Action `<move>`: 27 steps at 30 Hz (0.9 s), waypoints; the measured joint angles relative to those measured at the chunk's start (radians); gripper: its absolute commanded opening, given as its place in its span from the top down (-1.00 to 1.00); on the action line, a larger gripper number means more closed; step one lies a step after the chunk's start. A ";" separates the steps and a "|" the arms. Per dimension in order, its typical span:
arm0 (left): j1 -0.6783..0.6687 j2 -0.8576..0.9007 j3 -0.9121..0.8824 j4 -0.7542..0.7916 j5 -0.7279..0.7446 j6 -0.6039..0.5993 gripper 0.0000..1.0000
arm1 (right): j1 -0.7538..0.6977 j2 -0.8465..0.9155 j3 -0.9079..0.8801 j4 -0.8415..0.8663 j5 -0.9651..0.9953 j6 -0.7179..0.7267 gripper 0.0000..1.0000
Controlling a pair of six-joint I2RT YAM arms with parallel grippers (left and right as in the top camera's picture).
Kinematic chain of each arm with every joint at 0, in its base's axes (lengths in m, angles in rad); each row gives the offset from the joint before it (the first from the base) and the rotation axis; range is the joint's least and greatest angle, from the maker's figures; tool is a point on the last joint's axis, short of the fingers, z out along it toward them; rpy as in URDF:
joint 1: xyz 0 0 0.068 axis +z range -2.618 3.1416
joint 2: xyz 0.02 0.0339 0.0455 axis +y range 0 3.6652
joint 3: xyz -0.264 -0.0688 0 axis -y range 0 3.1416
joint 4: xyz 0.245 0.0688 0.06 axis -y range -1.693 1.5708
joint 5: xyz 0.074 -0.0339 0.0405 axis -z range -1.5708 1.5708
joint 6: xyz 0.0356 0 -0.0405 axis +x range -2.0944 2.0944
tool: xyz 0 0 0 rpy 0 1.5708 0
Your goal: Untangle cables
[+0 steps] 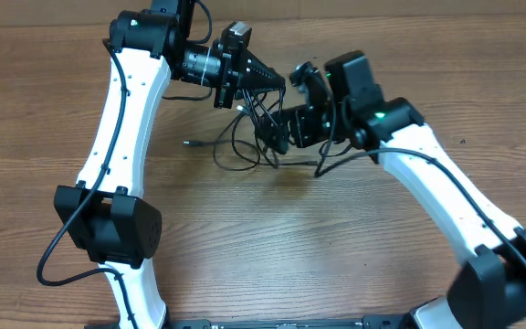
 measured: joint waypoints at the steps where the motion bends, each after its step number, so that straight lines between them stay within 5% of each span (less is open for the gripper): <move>1: 0.000 0.000 0.000 0.002 0.016 0.002 0.91 | 0.000 0.007 0.000 -0.003 0.000 -0.001 -1.00; 11: 0.021 0.000 -0.001 0.077 0.111 0.026 0.91 | 0.003 0.112 0.003 -0.045 0.029 0.003 -1.00; 27: 0.264 0.000 -0.005 0.079 0.117 0.026 0.92 | -0.016 0.111 0.048 -0.098 0.143 0.029 -1.00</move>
